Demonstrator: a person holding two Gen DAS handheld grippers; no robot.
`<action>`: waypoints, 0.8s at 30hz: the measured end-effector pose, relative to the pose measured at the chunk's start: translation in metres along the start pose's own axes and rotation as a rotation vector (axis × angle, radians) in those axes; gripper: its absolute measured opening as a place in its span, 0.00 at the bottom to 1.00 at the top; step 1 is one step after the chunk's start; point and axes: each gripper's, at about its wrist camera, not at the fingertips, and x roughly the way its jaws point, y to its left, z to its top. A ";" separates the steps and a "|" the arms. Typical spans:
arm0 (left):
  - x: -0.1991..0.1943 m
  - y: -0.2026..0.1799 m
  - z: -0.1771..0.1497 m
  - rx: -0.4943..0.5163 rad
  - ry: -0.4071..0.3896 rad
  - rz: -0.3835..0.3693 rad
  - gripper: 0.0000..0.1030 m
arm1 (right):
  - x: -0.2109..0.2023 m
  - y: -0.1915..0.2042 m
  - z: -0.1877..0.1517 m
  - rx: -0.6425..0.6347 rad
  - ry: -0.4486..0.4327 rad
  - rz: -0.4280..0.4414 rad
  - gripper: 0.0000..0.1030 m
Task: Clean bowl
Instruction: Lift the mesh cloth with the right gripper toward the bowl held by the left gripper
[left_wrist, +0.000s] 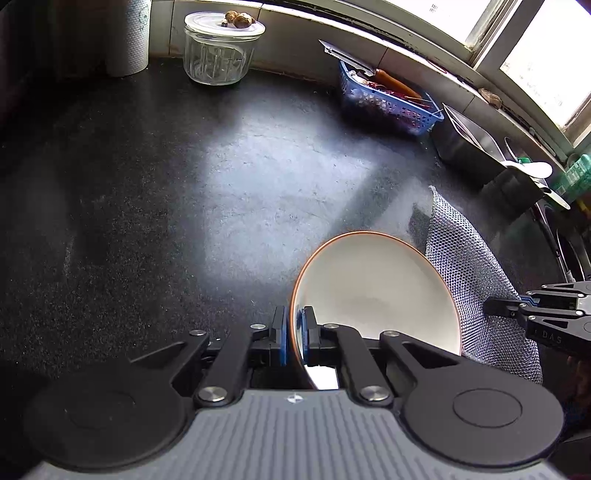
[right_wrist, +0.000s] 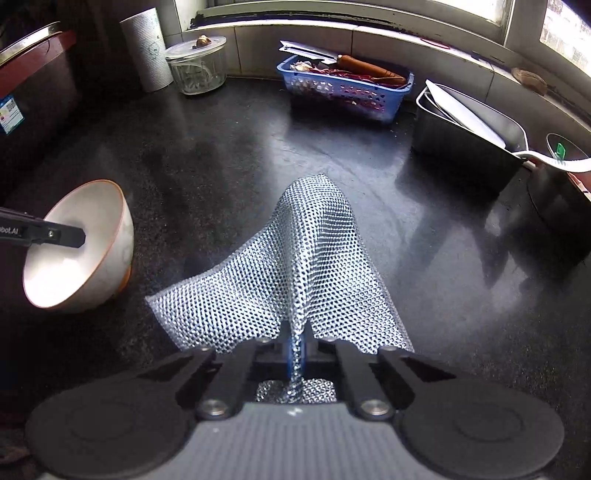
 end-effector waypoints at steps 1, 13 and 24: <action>0.000 0.000 0.000 0.000 -0.002 0.000 0.06 | -0.003 0.002 0.001 0.001 -0.008 0.009 0.03; -0.001 0.000 -0.003 -0.014 -0.012 0.007 0.06 | -0.057 0.027 0.029 -0.013 -0.176 0.100 0.03; -0.003 -0.001 -0.005 -0.016 -0.024 0.019 0.06 | -0.056 0.073 0.041 -0.225 -0.241 0.032 0.03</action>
